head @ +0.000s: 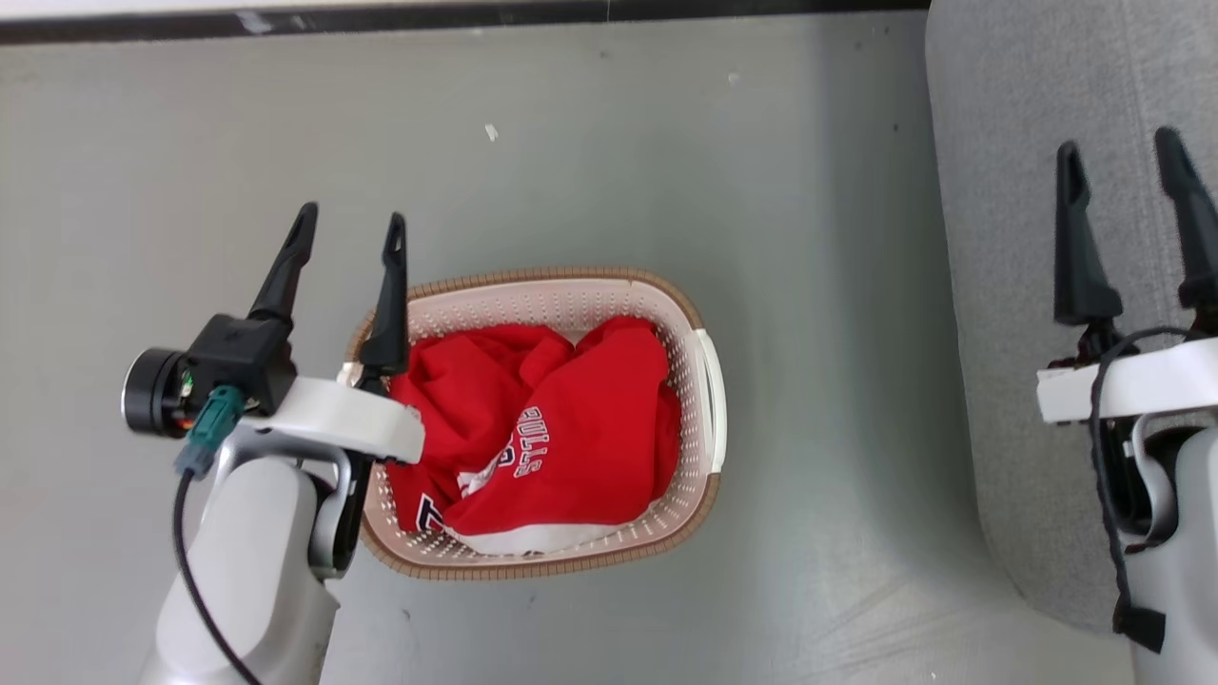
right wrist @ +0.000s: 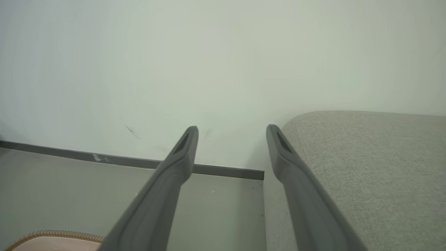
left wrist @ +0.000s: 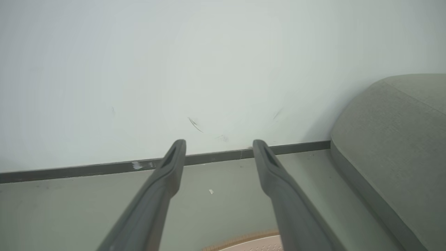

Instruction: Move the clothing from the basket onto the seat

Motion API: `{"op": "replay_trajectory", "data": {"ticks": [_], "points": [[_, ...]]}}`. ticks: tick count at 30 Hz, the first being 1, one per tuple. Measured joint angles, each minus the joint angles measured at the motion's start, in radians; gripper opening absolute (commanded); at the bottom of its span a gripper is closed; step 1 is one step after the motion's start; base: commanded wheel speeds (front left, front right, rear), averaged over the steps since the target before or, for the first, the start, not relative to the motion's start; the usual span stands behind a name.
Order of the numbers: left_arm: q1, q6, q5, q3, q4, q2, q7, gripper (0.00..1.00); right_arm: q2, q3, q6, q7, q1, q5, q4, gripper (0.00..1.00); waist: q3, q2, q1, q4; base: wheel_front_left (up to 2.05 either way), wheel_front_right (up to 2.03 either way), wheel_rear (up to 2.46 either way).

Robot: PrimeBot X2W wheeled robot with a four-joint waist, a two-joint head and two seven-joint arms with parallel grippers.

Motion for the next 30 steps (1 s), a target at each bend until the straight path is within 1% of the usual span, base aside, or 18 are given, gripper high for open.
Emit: {"op": "replay_trajectory", "data": {"ticks": [8,17,21,30], "points": [[0.093,0.012,-0.022,0.070,-0.049,0.009,0.000,1.00,0.005,0.028,0.000,0.000,0.068,-0.009,0.005,1.00,-0.084,0.0000,0.0000,0.006,0.00,0.00,0.00],[0.210,0.026,-0.034,0.143,-0.086,0.016,0.000,1.00,0.011,0.083,0.000,0.000,0.155,-0.011,0.026,1.00,-0.191,0.0000,0.0000,0.008,0.00,0.00,0.00],[0.264,0.034,-0.035,0.160,-0.095,0.016,0.000,1.00,0.013,0.098,0.000,0.000,0.190,-0.015,0.031,1.00,-0.234,0.0000,0.0000,0.008,0.00,0.00,0.00],[0.363,0.034,-0.038,0.176,-0.097,0.016,0.000,1.00,0.019,0.115,0.000,0.000,0.268,-0.015,0.039,1.00,-0.324,0.0000,-0.0001,0.006,0.00,0.00,0.00]]}}
